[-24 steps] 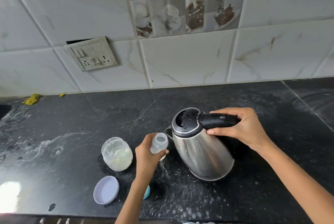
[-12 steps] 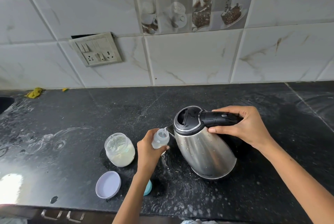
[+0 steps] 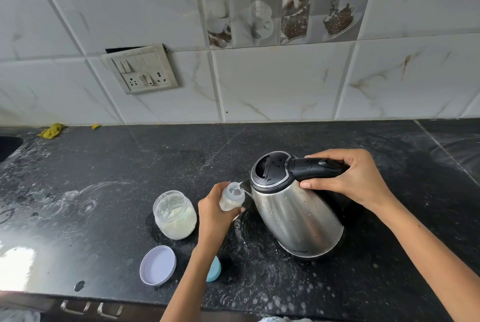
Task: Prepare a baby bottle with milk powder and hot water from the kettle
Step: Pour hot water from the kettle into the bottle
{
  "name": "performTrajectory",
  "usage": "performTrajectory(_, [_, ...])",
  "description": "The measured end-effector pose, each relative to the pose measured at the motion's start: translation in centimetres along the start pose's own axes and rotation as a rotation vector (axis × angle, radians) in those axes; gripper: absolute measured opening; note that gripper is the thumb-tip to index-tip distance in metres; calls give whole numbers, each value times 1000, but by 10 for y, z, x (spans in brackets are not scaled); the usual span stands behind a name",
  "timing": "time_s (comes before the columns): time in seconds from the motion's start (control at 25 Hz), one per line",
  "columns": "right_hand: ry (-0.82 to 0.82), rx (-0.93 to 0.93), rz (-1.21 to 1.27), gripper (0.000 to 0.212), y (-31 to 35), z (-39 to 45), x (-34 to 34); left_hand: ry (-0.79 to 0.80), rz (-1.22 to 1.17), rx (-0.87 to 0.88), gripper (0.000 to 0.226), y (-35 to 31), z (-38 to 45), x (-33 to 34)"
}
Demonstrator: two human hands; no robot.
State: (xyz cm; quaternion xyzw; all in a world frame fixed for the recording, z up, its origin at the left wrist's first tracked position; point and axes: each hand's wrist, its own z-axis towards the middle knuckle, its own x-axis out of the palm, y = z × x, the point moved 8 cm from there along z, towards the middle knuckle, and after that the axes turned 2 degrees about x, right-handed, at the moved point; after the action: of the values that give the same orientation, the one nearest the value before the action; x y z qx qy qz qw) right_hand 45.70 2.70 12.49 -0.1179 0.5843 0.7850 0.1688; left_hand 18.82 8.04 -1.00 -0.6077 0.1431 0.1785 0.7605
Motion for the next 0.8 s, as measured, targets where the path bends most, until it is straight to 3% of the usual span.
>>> performTrajectory(0.8, [30, 39, -6, 48, -7, 5, -1, 8, 19, -15, 57, 1, 2, 0])
